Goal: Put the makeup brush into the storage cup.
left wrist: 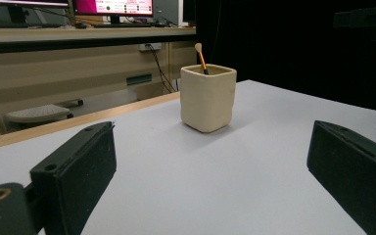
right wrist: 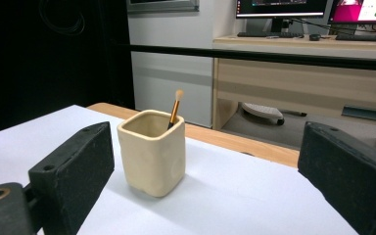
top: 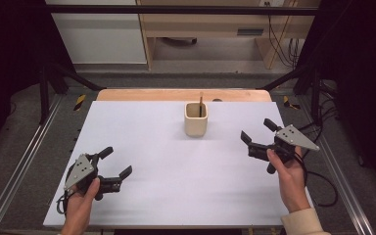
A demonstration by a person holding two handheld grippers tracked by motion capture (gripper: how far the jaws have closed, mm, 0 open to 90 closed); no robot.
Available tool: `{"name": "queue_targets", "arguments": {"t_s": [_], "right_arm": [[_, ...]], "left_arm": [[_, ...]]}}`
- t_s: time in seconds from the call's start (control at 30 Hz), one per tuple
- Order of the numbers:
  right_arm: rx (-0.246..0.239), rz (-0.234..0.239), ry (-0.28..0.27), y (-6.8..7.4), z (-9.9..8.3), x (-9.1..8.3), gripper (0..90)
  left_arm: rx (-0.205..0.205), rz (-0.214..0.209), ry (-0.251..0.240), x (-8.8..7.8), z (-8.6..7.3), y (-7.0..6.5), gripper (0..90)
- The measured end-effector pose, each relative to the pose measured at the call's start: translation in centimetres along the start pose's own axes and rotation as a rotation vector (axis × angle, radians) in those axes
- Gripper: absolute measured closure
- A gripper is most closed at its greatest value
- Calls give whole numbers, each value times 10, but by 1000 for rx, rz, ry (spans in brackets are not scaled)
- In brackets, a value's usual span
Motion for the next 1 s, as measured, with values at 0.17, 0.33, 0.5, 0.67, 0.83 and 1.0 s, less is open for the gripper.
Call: {"name": "queue_targets", "arguments": {"t_s": [0.17, 0.33, 0.5, 0.67, 0.83, 1.0], "right_arm": [[1, -6, 5, -4, -8, -6, 74], [16, -11, 7, -5, -15, -10, 74], [19, -18, 1, -7, -21, -13, 81], [30, -20, 9, -8, -28, -16, 82], [34, -22, 11, -9, -32, -18, 82], [29, -21, 16, -9, -37, -20, 82]], "left_arm": [[4, 0, -4, -4, 2, 0, 37], [-9, 11, -21, -8, 4, 5, 37], [-13, 16, -32, -13, 6, 8, 37], [-17, 22, -40, -16, 7, 11, 37], [-17, 24, -45, -18, 8, 13, 36], [-16, 22, -45, -20, 8, 14, 36]]}}
Point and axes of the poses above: each handheld gripper's, and its own axes: x roughly forward along the jaws, z roughly out of its top, y roughly to its left, the point moved 9 cm from there along x, roughly forward along the jaws, and after that the axes turned 2 degrees about -z, right-handed, at the moved point
